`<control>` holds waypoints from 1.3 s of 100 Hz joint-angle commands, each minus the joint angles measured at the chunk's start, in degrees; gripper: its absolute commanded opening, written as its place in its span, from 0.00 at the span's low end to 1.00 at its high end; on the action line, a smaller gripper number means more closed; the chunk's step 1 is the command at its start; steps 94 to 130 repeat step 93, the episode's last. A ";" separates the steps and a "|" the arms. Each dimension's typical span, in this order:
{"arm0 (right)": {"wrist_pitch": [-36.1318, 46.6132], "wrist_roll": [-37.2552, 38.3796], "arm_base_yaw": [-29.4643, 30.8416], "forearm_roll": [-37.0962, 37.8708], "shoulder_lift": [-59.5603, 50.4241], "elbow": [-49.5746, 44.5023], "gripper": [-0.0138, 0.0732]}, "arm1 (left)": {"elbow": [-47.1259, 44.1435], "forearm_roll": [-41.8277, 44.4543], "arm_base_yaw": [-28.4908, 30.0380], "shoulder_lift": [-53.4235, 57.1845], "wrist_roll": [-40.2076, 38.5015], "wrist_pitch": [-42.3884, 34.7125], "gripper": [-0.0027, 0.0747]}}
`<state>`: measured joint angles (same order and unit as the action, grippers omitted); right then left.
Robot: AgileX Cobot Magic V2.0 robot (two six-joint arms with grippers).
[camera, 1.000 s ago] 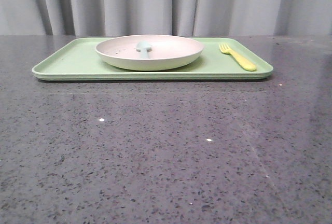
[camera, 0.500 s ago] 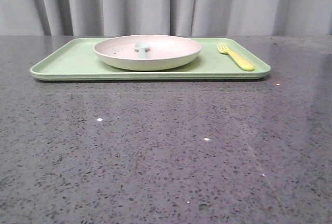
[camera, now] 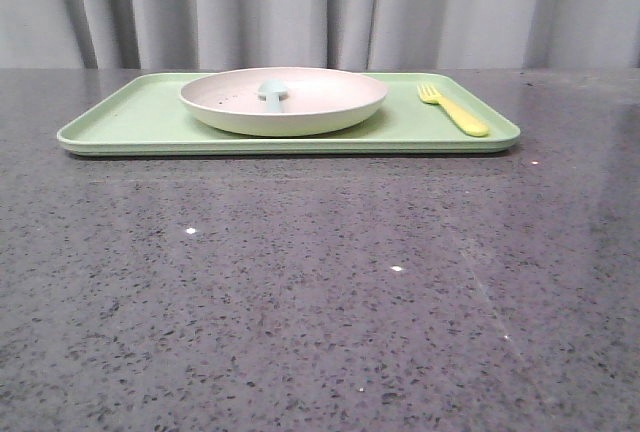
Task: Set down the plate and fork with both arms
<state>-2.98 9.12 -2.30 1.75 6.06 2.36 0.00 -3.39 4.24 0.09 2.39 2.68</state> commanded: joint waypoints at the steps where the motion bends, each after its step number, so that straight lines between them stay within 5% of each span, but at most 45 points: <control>1: 4.85 -0.60 1.01 -0.34 -2.12 -0.74 0.08 | -0.74 -0.42 0.10 1.92 -0.19 -4.55 0.01; 130: 2.98 -0.49 1.45 -0.87 -8.02 -3.70 0.08 | -0.74 -0.42 0.10 1.92 -0.19 -4.55 0.01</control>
